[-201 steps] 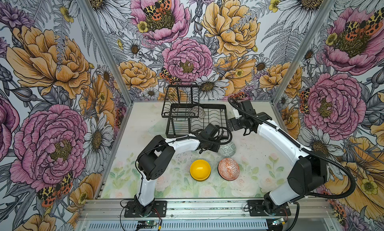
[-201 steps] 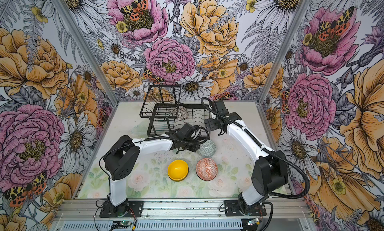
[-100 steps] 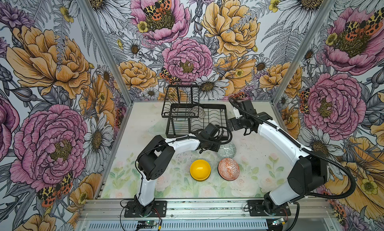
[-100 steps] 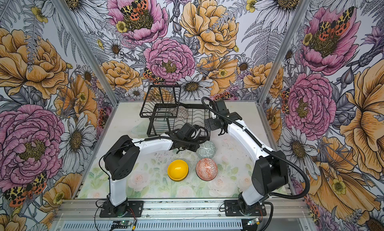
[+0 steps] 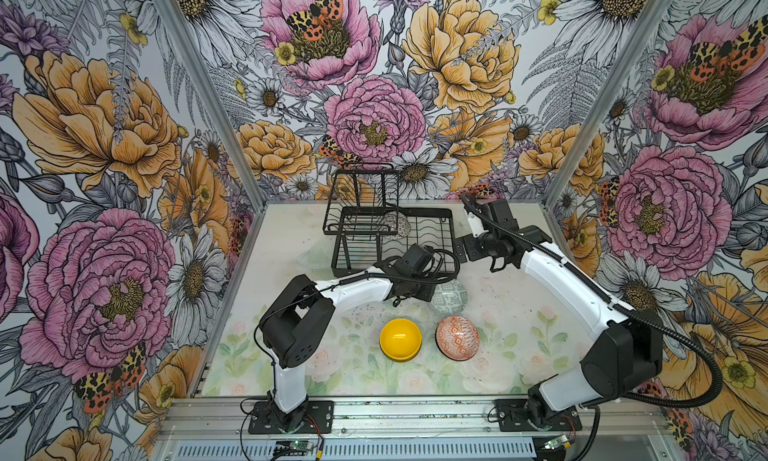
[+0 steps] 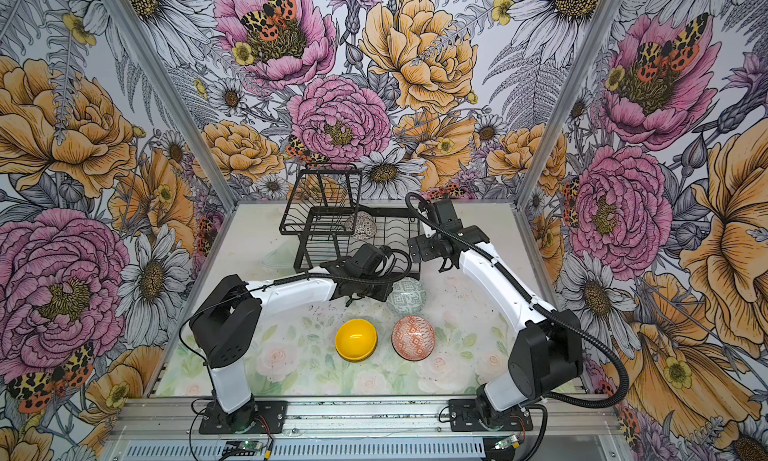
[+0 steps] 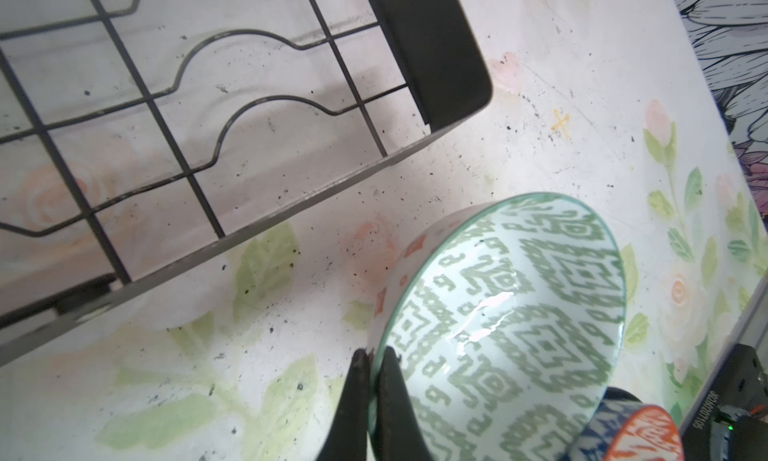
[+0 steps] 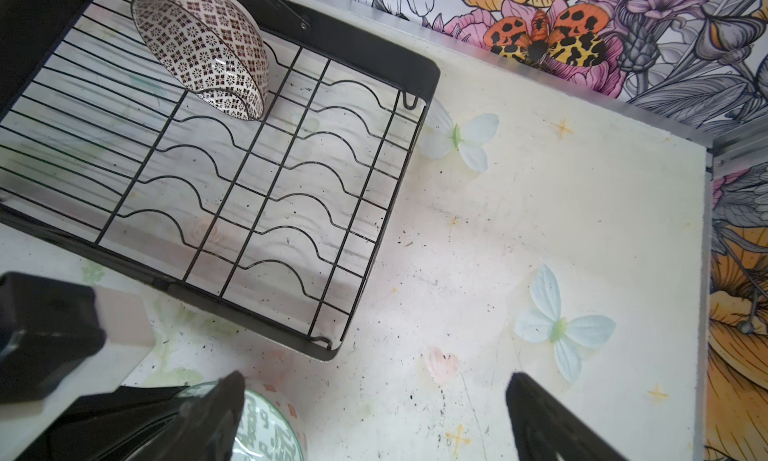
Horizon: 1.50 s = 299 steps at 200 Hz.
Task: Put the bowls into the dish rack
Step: 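Grip the green-patterned bowl rim with the left gripper while the right gripper approaches, then grasp the green-patterned bowl rim with the right gripper beside the left gripper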
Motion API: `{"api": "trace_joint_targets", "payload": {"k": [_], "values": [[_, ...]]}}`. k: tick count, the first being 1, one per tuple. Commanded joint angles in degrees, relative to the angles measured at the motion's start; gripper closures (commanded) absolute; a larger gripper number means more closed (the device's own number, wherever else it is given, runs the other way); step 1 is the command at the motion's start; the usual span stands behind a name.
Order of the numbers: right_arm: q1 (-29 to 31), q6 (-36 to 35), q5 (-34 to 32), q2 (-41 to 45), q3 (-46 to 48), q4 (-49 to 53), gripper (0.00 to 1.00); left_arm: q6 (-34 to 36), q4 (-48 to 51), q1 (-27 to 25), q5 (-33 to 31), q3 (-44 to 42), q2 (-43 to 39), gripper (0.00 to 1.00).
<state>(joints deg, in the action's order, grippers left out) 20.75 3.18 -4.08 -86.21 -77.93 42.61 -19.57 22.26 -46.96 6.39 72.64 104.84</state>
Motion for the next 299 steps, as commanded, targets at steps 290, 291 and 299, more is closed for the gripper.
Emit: {"api": "trace_joint_targets", "payload": {"k": [290, 291, 299], "values": [[6.2, 15.9, 12.0, 5.6, 2.5, -9.4, 0.33, -0.9, -7.8, 4.9, -14.8, 0.8, -19.1, 1.0], [6.3, 16.0, 11.9, 5.5, 2.5, -9.4, 0.33, -0.8, -7.8, 4.9, -14.8, 0.9, -19.0, 1.0], [6.4, 16.2, 11.6, 4.9, 2.4, -9.6, 0.35, -0.6, -7.7, 5.0, -14.7, 1.3, -19.0, 1.0]]}}
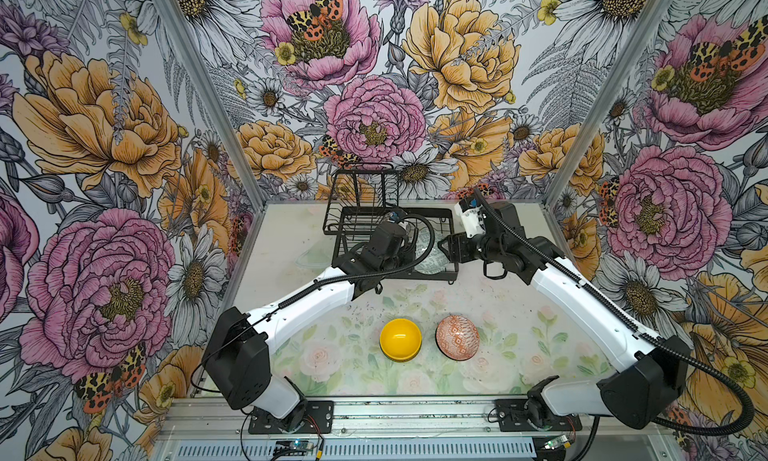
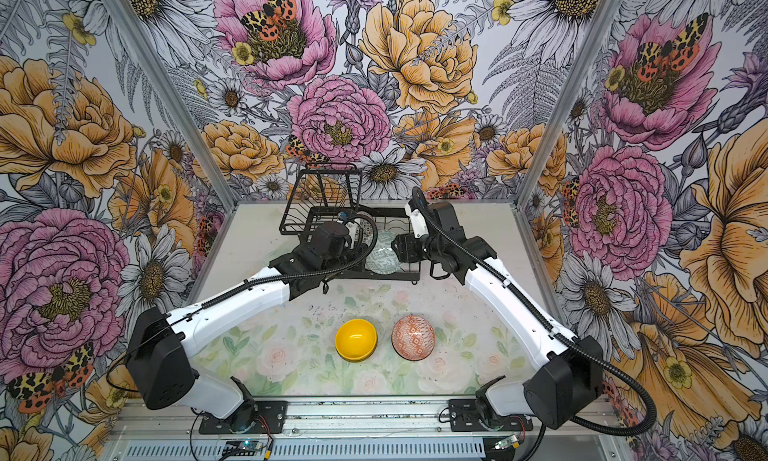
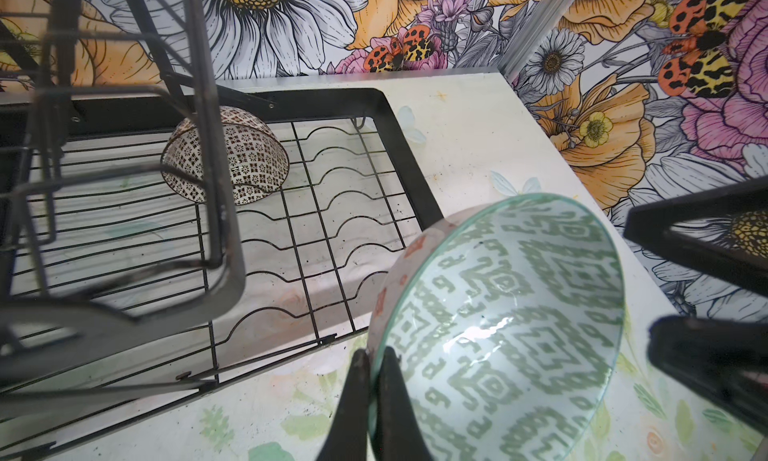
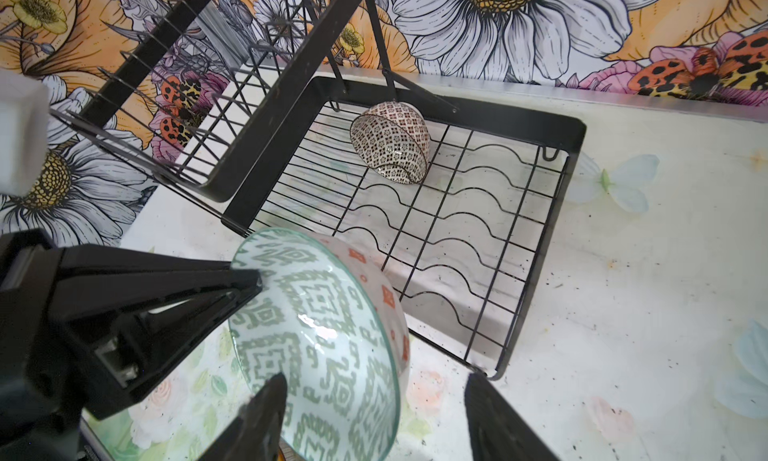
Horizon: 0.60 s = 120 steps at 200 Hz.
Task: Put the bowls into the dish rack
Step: 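Grasp the green-patterned bowl rim with the right gripper beside the left gripper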
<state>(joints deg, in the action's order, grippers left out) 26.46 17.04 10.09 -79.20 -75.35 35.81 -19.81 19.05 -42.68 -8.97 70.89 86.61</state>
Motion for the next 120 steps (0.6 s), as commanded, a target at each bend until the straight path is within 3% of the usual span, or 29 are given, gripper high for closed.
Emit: {"api": "trace_joint_targets", "payload": {"k": [1, 55, 84, 120], "values": [[0.7, 2.5, -2.6, -2.1, -0.2, -2.8, 0.35, -0.4, -4.5, 0.7, 0.6, 3.0, -0.7, 1.0], [1.2, 3.3, -4.9, -4.5, -0.7, -3.2, 0.45, 0.3, -4.8, 1.1, 1.6, 4.4, -0.5, 1.0], [1.4, 3.4, -6.3, -5.0, -1.0, -3.8, 0.58, 0.3, -5.7, 1.1, 3.0, 4.0, -0.4, 1.0], [2.2, 3.0, -8.6, -5.4, -1.1, -4.2, 0.83, 1.3, -6.7, 0.5, 5.1, 3.7, -0.6, 1.0]]}}
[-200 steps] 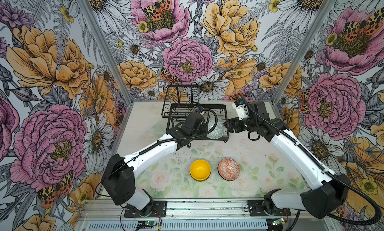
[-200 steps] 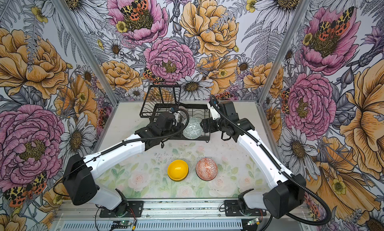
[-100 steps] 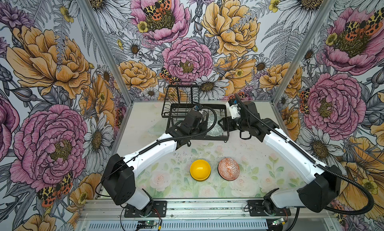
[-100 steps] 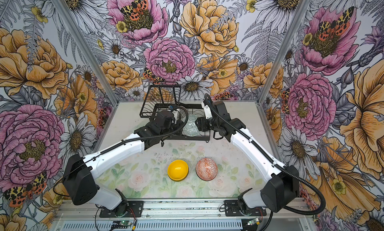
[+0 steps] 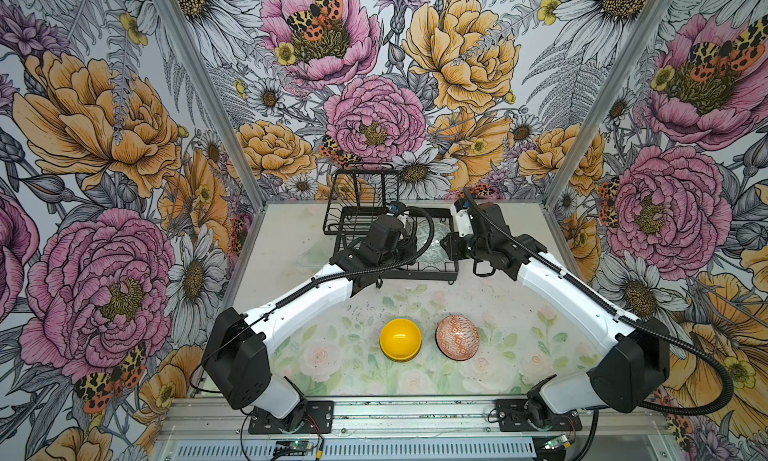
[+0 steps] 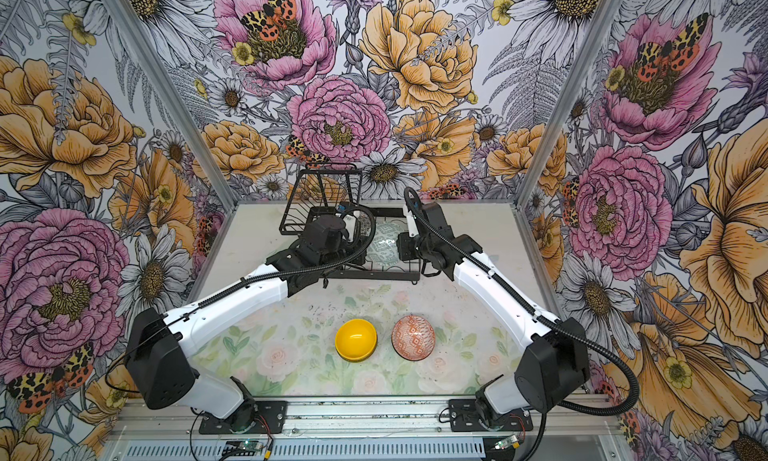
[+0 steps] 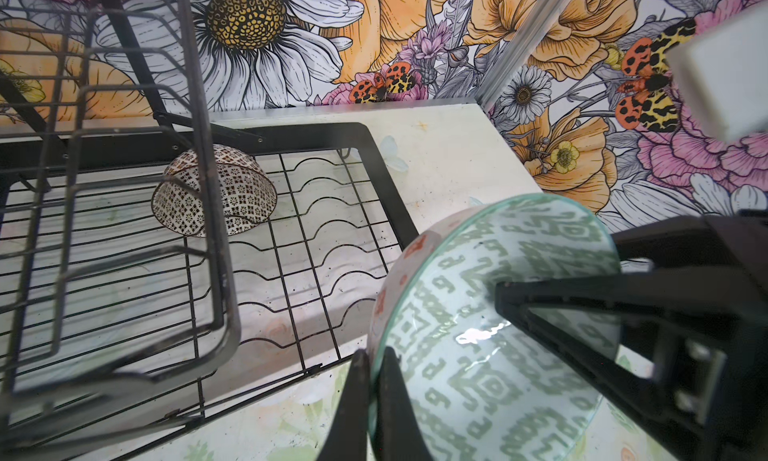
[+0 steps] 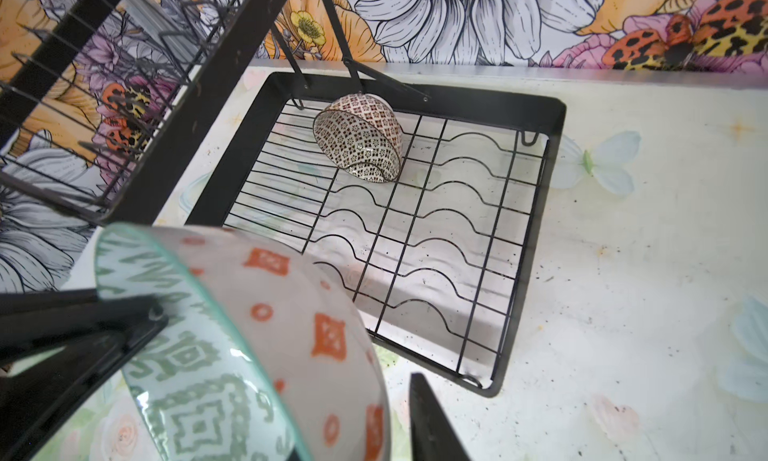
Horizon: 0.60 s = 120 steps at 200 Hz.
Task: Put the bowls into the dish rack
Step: 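Grasp the green-patterned bowl rim with the right gripper beside the left gripper, then carry the green-patterned bowl into the rack with the right gripper while the left gripper withdraws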
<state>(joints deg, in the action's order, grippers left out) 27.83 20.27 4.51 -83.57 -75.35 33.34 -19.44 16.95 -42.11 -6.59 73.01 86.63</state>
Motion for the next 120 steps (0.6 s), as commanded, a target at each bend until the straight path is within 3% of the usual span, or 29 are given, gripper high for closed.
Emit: {"api": "trace_joint_targets", "payload": {"k": [1, 22, 61, 69, 99, 120], "values": [[0.8, -0.3, -3.1, -0.9, -1.1, -1.7, 0.83, 1.0, -4.5, -0.1, 2.7, 1.6, -0.7, 1.0], [1.0, -0.6, -4.7, -0.3, -1.0, -1.7, 1.0, 1.8, -4.0, -0.1, 3.2, 1.3, -0.9, 1.0], [1.0, -2.5, -7.9, 1.0, -0.7, -1.6, 1.0, 3.7, -0.5, 0.3, 3.8, 0.9, -2.1, 1.0], [1.0, -3.2, -8.9, 1.2, -0.6, -1.5, 1.0, 4.5, 0.9, 0.3, 3.8, 1.1, -2.7, 0.88], [-0.2, -6.9, -11.7, 1.3, -1.2, -1.6, 1.0, 7.7, 6.5, 1.3, 3.1, 1.0, -5.6, 0.25], [-1.4, -11.4, -14.2, 0.3, -2.3, -2.2, 1.0, 9.8, 9.4, 2.7, 4.3, -0.2, -8.5, 0.06]]}}
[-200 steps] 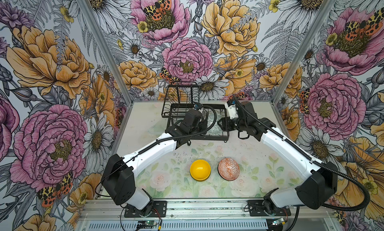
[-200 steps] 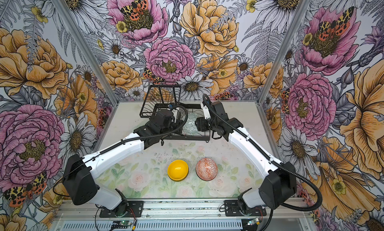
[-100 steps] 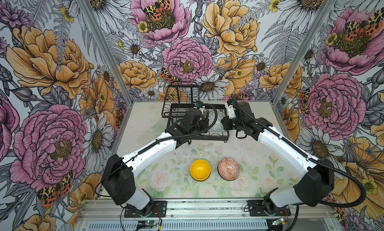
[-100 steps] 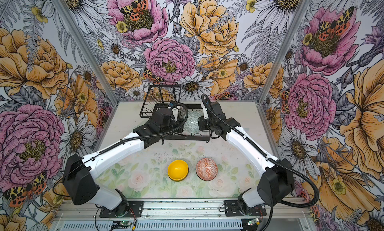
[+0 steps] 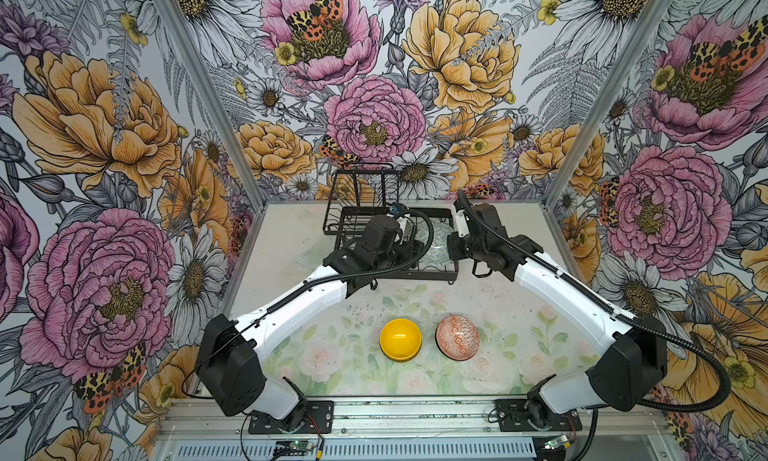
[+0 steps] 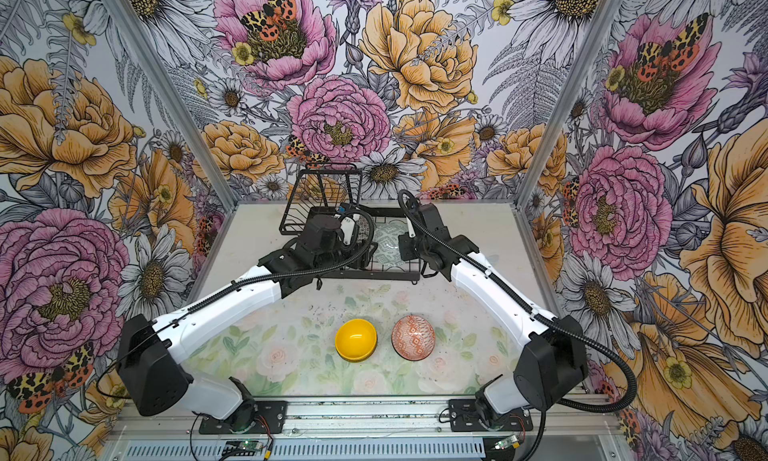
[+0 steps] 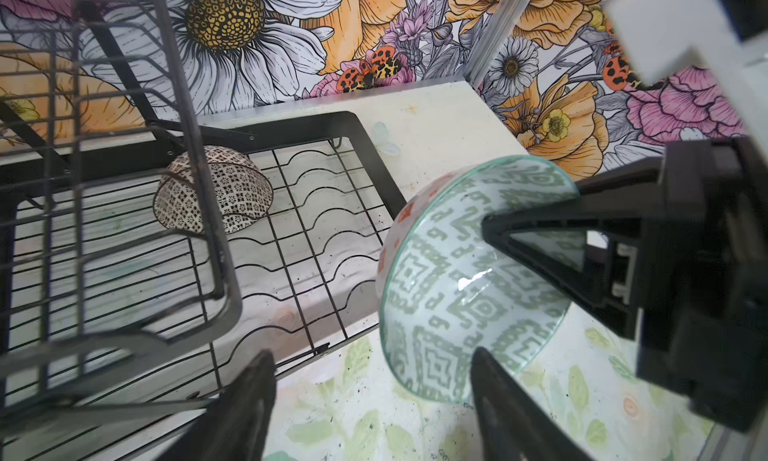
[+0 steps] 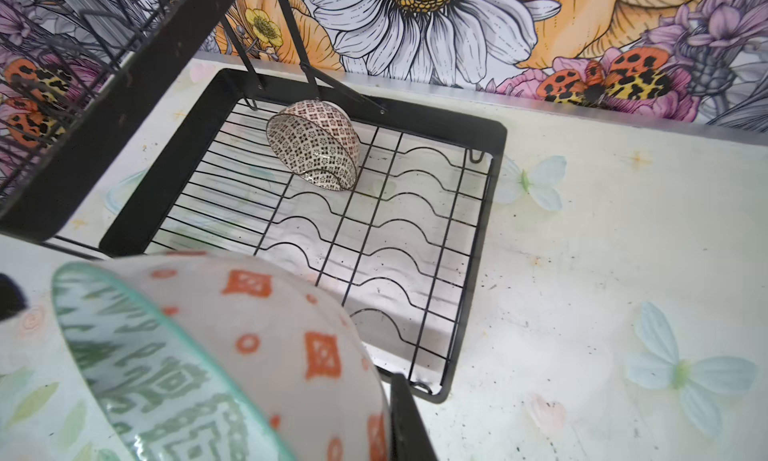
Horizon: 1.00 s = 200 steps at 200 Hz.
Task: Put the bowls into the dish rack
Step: 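Carry the green-patterned bowl into the rack with the right gripper while the left gripper withdraws, then lower the green-patterned bowl into the rack slots with the right gripper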
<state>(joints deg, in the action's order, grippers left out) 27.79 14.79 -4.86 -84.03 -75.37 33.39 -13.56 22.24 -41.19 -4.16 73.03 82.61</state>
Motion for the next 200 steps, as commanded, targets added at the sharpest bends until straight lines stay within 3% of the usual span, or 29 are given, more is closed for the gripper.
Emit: {"api": "trace_joint_targets", "payload": {"k": [1, 8, 46, 95, 200], "values": [[-1.3, -6.2, -5.0, 0.7, -2.4, -2.3, 1.0, 3.9, 4.2, 1.8, 1.9, -0.3, -4.6, 0.05], [-1.3, -8.5, -6.8, 0.3, -2.5, -3.3, 1.0, 4.3, 5.0, 2.2, 1.8, -0.7, -5.6, 0.01], [-2.3, -22.5, -13.7, -2.8, -1.5, -14.4, 1.0, 5.0, 7.3, 5.2, 2.1, -3.9, -9.0, 0.01], [-3.1, -45.2, -14.8, -9.1, 6.3, -46.8, 1.0, 5.5, 7.7, 7.3, 3.2, -5.1, -10.3, 0.01], [-4.5, -66.4, -15.0, -29.2, 3.4, -79.0, 1.0, 6.5, 6.8, 9.6, 6.4, -7.1, -10.8, 0.01]]}}
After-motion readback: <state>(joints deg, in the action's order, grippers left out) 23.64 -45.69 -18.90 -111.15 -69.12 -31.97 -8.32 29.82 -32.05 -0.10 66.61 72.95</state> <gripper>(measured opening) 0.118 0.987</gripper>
